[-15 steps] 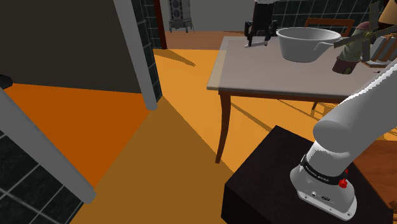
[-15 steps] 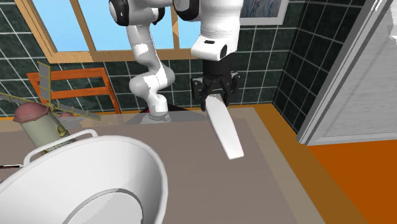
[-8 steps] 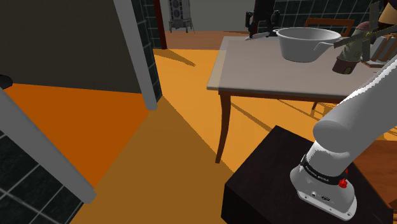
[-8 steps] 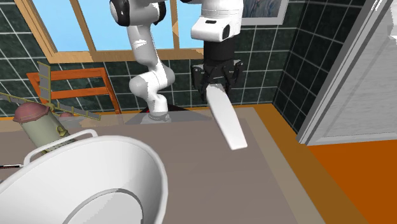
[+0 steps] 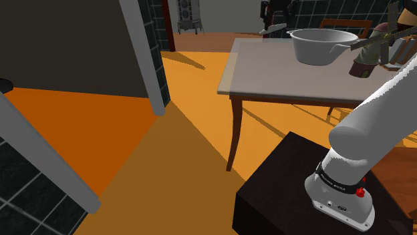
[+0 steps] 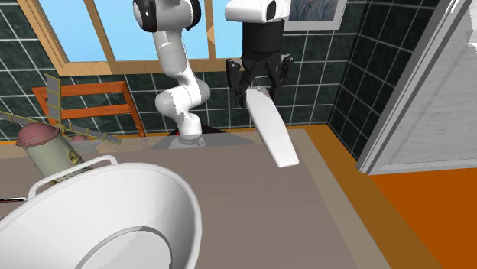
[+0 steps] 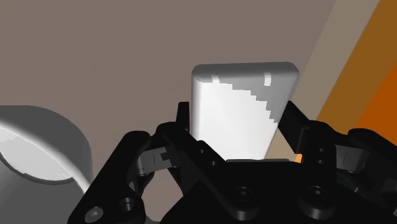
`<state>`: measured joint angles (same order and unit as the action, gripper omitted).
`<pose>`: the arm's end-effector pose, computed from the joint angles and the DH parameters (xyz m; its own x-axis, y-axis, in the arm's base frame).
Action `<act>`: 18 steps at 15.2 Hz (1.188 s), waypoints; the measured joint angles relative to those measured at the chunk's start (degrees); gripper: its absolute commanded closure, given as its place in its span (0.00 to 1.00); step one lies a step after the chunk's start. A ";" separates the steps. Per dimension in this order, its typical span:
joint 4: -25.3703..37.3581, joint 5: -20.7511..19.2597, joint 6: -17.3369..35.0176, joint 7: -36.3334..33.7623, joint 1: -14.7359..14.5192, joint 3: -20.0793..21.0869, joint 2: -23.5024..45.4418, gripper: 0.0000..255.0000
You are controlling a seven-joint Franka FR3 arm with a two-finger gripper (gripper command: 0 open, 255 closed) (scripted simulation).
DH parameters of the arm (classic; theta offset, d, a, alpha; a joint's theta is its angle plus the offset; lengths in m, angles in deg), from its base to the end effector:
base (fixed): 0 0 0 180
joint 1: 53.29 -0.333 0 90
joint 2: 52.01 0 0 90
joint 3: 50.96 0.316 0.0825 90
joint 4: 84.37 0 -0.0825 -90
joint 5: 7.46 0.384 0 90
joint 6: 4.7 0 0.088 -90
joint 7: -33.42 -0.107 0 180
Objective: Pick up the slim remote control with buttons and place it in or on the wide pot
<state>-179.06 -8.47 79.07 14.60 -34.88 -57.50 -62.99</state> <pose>0.4334 -0.2110 0.6754 0.7222 -0.6916 -0.0015 -0.6916 -0.7222 -0.0039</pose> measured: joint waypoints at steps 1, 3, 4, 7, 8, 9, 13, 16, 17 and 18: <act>0.14 -0.13 -0.20 0.96 0.39 -0.59 -0.06 1.00; 0.35 -0.40 -0.12 3.70 1.48 -2.28 0.21 1.00; 1.37 -0.46 -0.44 5.10 2.01 -3.13 0.91 1.00; 2.81 -0.62 -0.63 9.21 3.62 -5.61 2.11 1.00; 3.76 -0.62 -0.77 10.96 4.33 -6.68 2.90 1.00; 3.56 -0.71 -0.66 12.26 4.86 -7.41 2.81 1.00; 6.70 -0.29 -0.92 18.18 7.29 -10.90 5.74 1.00; 10.52 0.59 -1.61 22.83 9.36 -13.55 8.99 1.00; 11.69 0.98 -1.71 24.45 10.14 -14.42 10.11 1.00; 14.15 1.71 -2.30 26.48 11.21 -15.54 12.13 1.00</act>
<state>-164.91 -6.76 76.78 41.07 -23.67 -73.05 -50.86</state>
